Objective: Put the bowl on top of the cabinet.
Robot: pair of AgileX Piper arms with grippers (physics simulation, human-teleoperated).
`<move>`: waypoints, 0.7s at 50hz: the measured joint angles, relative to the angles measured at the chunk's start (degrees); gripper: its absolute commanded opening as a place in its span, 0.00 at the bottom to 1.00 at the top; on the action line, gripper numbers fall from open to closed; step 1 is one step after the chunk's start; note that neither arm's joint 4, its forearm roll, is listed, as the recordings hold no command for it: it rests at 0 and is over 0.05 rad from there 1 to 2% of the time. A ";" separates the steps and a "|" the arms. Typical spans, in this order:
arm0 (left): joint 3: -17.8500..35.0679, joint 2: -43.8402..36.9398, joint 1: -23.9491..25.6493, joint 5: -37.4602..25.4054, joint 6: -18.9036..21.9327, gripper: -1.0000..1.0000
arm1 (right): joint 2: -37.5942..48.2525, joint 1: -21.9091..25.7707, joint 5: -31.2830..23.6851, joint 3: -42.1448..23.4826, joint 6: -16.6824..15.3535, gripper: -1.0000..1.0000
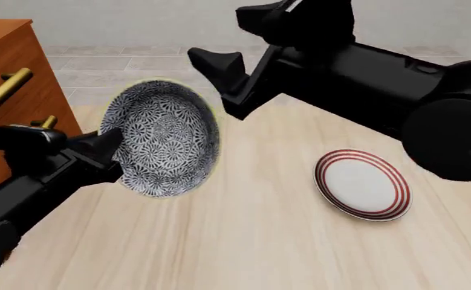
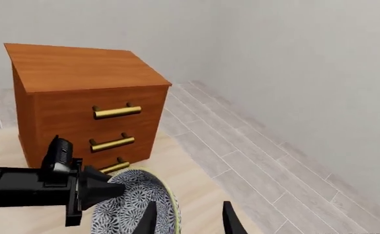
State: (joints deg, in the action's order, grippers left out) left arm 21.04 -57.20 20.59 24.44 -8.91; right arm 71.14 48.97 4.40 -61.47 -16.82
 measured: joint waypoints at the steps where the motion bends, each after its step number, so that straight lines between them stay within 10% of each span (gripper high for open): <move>1: 0.50 0.05 0.21 -1.00 0.21 0.00 | -0.39 -0.23 -0.08 0.02 0.01 1.00; 35: 20.43 -2.64 7.11 -33.06 -5.52 0.00 | -3.81 -3.38 -0.63 -0.48 1.46 1.00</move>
State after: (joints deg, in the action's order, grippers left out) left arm 41.47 -59.84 27.70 -8.63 -14.43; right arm 67.33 45.58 3.78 -61.94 -15.35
